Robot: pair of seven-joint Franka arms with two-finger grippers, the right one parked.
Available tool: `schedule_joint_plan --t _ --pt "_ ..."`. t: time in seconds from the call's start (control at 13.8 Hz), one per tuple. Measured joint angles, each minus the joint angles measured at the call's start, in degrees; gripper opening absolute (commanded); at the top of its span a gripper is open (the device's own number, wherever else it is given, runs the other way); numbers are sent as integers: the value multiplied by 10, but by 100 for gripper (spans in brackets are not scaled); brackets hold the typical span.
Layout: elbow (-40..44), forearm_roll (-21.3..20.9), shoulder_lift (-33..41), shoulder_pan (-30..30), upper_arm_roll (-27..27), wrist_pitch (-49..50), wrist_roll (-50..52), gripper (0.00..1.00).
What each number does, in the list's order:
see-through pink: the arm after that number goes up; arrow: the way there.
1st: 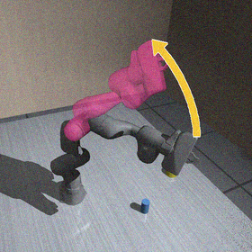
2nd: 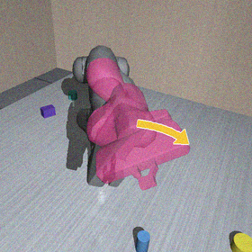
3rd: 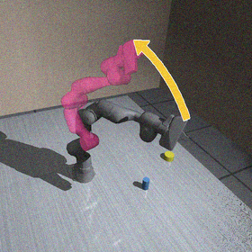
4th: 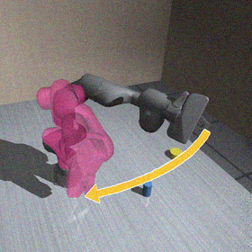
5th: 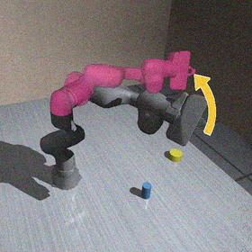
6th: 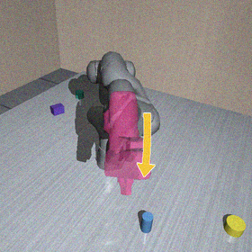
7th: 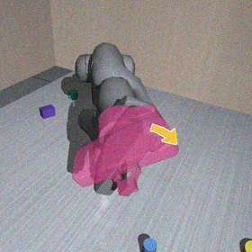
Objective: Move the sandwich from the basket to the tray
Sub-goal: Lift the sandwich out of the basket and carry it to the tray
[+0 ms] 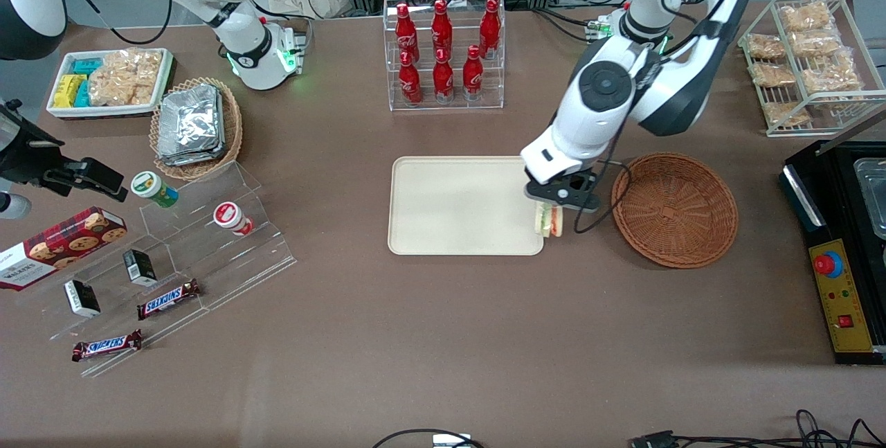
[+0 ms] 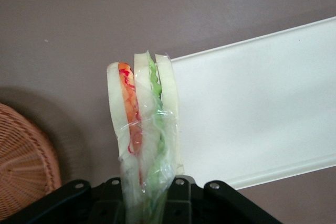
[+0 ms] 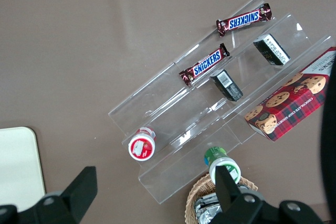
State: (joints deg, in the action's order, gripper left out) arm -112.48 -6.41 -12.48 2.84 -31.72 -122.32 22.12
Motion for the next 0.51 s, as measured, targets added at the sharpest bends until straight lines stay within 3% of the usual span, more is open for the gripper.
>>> schedule_joint_plan --t 0.51 --pt "21 -10 -86 33 0 -25 64 17"
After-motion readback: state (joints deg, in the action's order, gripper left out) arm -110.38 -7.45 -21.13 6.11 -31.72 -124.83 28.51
